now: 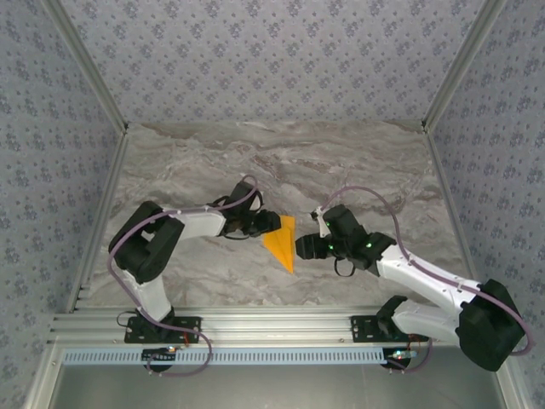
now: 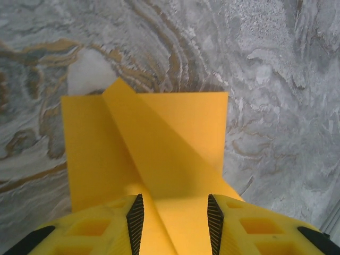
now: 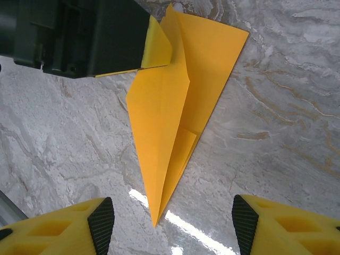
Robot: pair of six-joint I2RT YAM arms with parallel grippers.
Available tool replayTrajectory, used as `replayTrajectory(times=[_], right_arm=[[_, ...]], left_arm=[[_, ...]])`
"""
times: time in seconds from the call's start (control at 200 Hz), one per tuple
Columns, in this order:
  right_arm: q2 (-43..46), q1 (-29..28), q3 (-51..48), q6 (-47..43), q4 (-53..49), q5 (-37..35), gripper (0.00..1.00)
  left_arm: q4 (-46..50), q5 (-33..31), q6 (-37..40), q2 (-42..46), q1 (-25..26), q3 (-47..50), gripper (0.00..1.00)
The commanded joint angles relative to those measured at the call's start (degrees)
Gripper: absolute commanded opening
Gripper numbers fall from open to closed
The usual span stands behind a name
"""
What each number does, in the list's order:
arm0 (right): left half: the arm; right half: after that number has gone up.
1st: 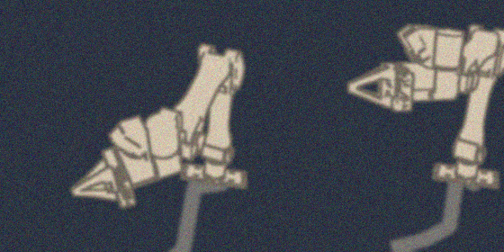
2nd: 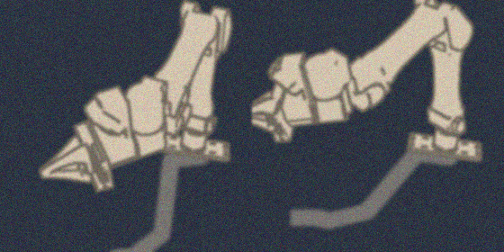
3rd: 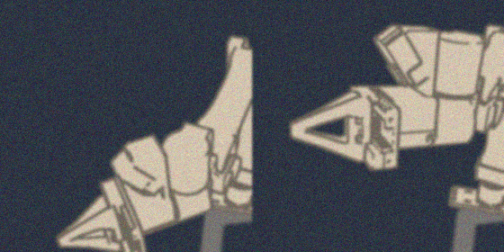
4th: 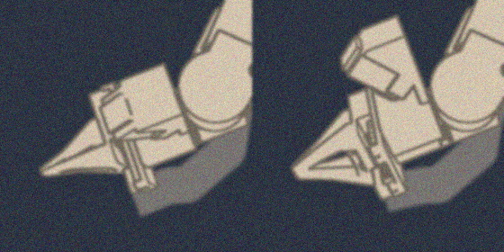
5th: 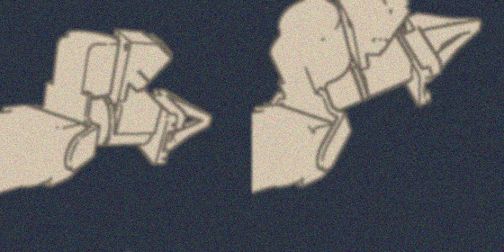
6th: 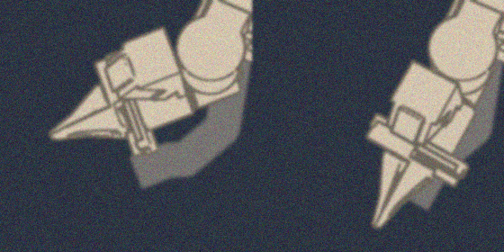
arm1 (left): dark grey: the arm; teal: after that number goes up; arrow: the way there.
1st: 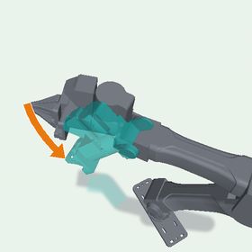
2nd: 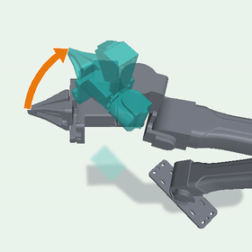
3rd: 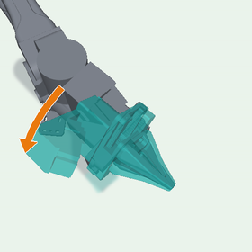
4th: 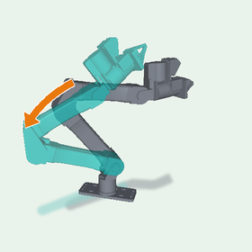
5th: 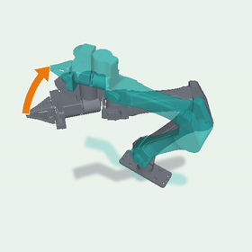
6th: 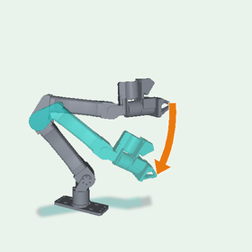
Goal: Fold a paper plane with a square sheet of paper (fold left side to right side)
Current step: Turn over the paper at the center of the table.
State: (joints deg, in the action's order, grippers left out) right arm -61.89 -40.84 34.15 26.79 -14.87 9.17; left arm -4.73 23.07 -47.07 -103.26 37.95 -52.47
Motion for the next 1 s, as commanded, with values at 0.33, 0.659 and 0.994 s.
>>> replayTrajectory(times=[0.33, 0.659, 0.994], right_arm=[[9.33, 1.5, -4.47, 2.64, -4.95, -1.07, 0.66], [12.63, 16.15, -13.16, 8.79, 11.58, 28.21, 0.99], [8.07, 23.54, -12.71, 17.21, 33.59, 46.03, 1.0]], left_arm=[[-0.07, 1.69, 0.18, -6.81, 0.2, -7.54, 0.38], [-4.91, 3.57, -0.3, -0.35, 0.11, -6.71, 0.0], [-5.2, 5.03, -4.32, 16.91, -0.7, -5.34, 0.0]])
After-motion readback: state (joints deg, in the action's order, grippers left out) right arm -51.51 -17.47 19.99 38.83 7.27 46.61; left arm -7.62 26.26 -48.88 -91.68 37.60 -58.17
